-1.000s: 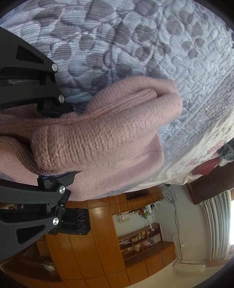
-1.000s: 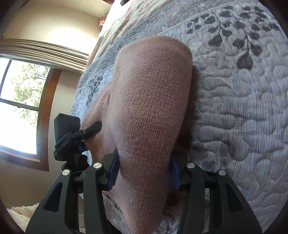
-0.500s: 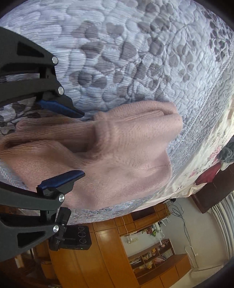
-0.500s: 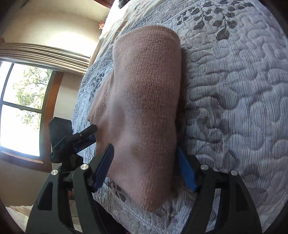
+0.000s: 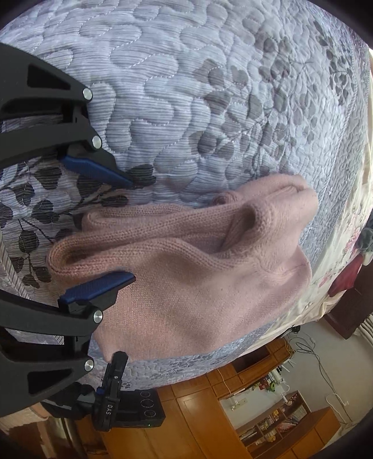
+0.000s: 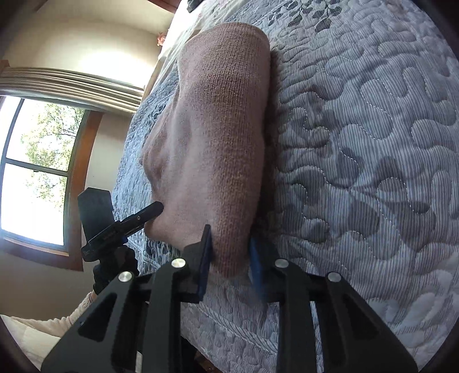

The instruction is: Fold small clothes

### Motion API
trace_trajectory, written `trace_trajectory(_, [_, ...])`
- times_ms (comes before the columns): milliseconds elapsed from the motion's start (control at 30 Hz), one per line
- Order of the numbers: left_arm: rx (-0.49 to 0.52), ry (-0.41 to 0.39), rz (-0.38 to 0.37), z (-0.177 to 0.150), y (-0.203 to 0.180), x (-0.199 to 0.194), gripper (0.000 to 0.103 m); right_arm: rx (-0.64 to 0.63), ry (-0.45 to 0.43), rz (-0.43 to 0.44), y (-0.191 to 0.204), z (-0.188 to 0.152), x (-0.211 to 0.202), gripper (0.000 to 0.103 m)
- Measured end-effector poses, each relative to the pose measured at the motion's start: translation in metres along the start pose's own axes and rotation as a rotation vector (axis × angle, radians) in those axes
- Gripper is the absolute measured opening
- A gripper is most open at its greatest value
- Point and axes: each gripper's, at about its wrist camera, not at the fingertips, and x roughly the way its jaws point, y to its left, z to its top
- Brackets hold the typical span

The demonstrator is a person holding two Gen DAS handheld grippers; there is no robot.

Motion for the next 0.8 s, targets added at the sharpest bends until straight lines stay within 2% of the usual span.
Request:
trace_trajectory(100, [0.017,0.002,0.003,-0.003,0.003,0.003,0.061,0.013,0.008,-0.026,-0.003,0.003,0.009,0.023])
trace_trajectory(200, [0.027,-0.003,0.012,-0.005,0.003,0.003,0.061,0.046,0.001,-0.009,-0.008,0.003,0.015,0.024])
trace_trajectory(300, [0.023,-0.005,0.023,-0.005,0.001,0.001,0.061,0.050,-0.012,-0.020,-0.019,-0.002,0.004,0.028])
trace_trajectory(333, [0.022,-0.003,0.032,-0.006,0.000,-0.001,0.061,0.045,-0.021,-0.039,-0.016,-0.004,0.000,0.033])
trace_trajectory(467, [0.047,-0.028,0.080,-0.010,-0.018,-0.021,0.060,-0.001,-0.063,-0.189,0.005,-0.013,-0.017,0.054])
trace_trajectory(500, [0.061,-0.031,0.091,-0.012,-0.022,-0.026,0.061,-0.011,-0.073,-0.221,0.010,-0.017,-0.022,0.057])
trace_trajectory(567, [0.080,-0.037,0.119,-0.018,-0.030,-0.037,0.067,-0.016,-0.101,-0.260,0.021,-0.027,-0.029,0.068])
trace_trajectory(600, [0.086,-0.043,0.131,-0.020,-0.034,-0.043,0.069,-0.018,-0.116,-0.281,0.024,-0.030,-0.033,0.070])
trace_trajectory(667, [0.093,-0.056,0.151,-0.026,-0.041,-0.054,0.071,-0.027,-0.140,-0.355,0.035,-0.038,-0.040,0.079])
trace_trajectory(800, [0.099,-0.084,0.219,-0.037,-0.055,-0.073,0.074,-0.059,-0.173,-0.473,0.056,-0.056,-0.049,0.083])
